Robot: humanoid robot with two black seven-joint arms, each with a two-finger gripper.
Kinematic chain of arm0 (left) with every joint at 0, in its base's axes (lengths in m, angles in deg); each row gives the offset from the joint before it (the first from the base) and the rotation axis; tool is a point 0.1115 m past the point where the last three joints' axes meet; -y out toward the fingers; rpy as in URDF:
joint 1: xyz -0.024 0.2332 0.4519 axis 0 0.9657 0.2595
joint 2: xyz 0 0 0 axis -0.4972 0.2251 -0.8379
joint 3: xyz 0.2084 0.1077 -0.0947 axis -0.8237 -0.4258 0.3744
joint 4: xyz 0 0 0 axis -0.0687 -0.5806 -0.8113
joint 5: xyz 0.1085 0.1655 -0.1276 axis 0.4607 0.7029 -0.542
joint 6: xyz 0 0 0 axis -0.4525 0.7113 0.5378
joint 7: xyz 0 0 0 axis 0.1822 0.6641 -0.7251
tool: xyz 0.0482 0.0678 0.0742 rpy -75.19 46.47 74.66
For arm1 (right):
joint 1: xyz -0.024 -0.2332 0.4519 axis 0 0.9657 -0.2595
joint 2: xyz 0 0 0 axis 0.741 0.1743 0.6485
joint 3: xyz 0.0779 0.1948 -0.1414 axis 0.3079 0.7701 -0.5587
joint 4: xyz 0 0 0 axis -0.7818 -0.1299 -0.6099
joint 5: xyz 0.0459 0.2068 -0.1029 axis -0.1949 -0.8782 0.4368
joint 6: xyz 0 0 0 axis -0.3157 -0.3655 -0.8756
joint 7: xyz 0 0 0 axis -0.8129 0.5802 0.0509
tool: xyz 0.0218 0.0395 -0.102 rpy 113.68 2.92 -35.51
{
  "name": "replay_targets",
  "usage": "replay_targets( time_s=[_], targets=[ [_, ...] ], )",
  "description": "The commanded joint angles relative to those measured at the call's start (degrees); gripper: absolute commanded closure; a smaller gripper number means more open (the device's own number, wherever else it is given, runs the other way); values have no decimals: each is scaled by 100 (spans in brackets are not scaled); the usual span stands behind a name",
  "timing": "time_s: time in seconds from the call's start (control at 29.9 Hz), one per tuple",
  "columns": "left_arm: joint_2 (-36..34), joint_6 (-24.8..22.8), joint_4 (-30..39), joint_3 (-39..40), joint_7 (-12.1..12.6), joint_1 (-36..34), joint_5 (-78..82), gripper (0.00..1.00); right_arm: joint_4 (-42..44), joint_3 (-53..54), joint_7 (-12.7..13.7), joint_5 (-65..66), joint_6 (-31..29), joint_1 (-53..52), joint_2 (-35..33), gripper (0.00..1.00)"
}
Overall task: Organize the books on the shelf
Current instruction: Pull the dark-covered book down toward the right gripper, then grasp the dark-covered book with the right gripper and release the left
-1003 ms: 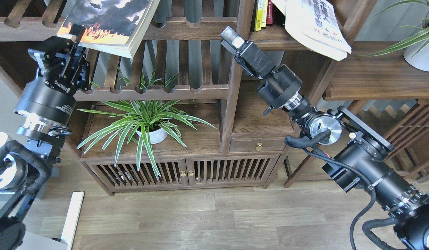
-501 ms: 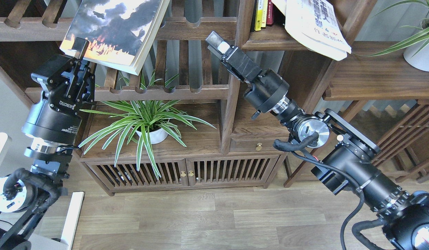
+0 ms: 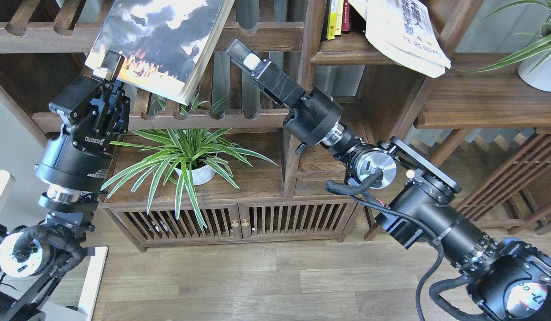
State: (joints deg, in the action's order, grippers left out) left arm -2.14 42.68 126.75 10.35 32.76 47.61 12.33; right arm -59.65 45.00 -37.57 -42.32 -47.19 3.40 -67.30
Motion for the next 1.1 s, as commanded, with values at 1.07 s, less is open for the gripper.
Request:
replay_targets(
  time_s=[1.07],
  targets=[
    [-39, 1, -7, -341, 527, -43, 281, 100, 257, -244, 0, 175, 66, -392, 460, 42]
  ],
)
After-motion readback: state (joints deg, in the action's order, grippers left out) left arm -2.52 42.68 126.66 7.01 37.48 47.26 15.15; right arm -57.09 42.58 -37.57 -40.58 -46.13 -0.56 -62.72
